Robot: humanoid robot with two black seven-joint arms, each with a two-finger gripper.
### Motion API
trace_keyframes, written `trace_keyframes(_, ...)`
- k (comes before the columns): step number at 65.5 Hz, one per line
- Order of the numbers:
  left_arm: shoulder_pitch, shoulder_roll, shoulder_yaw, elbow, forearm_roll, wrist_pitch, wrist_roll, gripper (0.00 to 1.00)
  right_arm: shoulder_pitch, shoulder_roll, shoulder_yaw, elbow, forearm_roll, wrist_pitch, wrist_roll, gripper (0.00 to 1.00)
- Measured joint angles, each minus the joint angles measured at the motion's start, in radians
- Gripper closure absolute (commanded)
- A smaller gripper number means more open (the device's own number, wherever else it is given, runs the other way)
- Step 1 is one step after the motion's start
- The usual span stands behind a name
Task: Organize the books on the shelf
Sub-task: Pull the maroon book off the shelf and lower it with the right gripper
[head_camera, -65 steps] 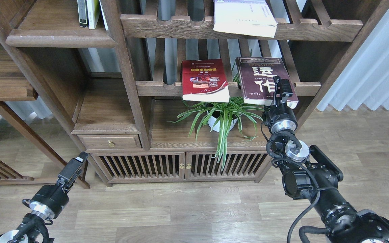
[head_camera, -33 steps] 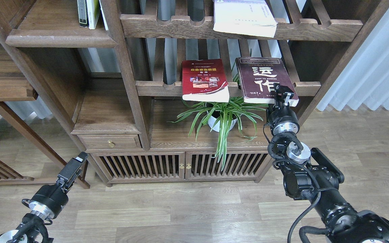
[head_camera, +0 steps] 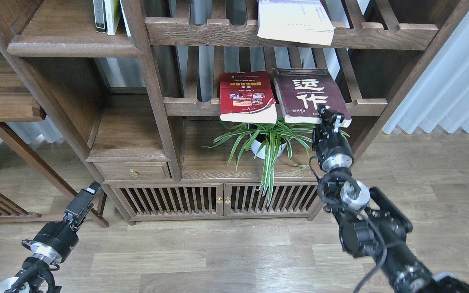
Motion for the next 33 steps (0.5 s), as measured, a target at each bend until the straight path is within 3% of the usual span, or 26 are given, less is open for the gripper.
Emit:
trace_keyframes(10, 0.003, -0.01, 0.022, 0.028, 0.0, 0.0, 0.002, 0.0, -0.202, 0.0, 0.001, 0.157, 0.006, 0.024, -0.029, 0.96)
trace_keyframes(16, 0.001, -0.019, 0.04, 0.034, 0.0, 0.0, 0.007, 0.0, -0.311, -0.001, 0.001, 0.225, 0.008, 0.09, -0.054, 0.96)
trace_keyframes(22, 0.0, -0.023, 0.077, 0.047, 0.001, 0.0, 0.009, 0.0, -0.417, -0.028, -0.016, 0.252, 0.009, 0.207, -0.083, 0.96)
trace_keyframes(33, 0.0, -0.023, 0.11, 0.108, 0.001, -0.001, 0.009, 0.0, -0.511, -0.04, -0.053, 0.256, 0.009, 0.249, -0.131, 0.94)
